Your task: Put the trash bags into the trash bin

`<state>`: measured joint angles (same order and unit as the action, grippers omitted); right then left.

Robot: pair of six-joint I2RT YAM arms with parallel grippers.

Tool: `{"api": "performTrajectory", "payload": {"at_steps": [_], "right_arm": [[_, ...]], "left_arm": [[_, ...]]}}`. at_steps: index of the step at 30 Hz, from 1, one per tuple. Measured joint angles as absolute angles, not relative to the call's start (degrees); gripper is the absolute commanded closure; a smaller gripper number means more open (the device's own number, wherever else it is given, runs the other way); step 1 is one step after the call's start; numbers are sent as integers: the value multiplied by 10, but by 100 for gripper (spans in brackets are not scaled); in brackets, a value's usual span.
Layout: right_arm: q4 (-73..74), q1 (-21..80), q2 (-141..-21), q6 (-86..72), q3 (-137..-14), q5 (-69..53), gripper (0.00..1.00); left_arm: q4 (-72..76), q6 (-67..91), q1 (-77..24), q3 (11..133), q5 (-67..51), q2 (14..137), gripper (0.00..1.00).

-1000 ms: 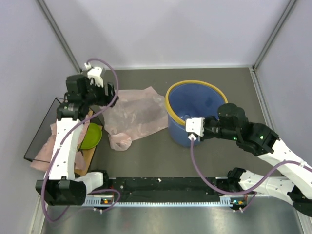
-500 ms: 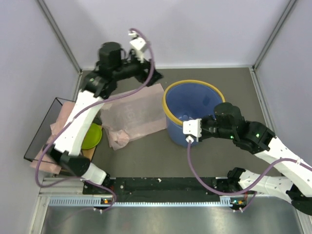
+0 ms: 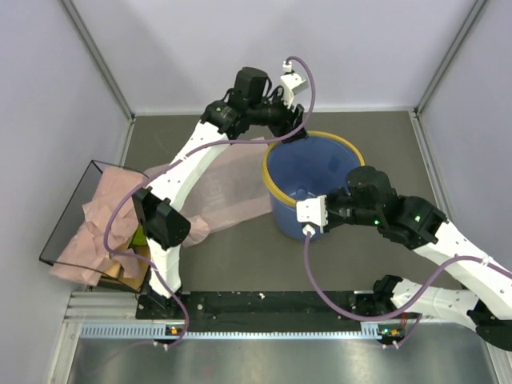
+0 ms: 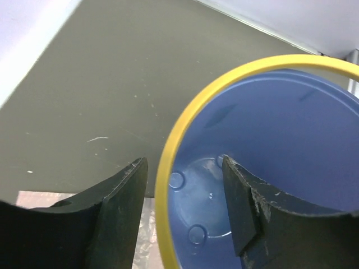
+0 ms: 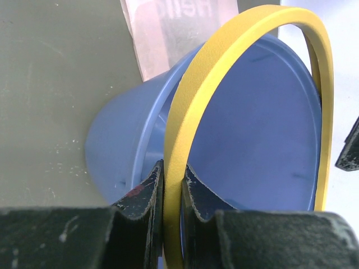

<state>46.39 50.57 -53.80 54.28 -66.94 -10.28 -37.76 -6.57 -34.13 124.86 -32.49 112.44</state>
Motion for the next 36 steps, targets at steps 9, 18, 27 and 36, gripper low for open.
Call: {"api": "performTrajectory", "payload": {"at_steps": [9, 18, 27, 36], "right_arm": [[470, 505, -540, 543, -676, -105, 100], [481, 484, -545, 529, -696, -120, 100], [491, 482, -547, 529, -696, -137, 100], [497, 481, -549, 514, -704, -143, 100]], "left_arm": [[-393, -84, -345, 1246, -367, 1140, 100], [-382, -142, -345, 1188, -351, 1114, 61], [-382, -157, -349, 1180, -344, 1100, 97], [-349, -201, -354, 1134, -312, 1076, 100]]}}
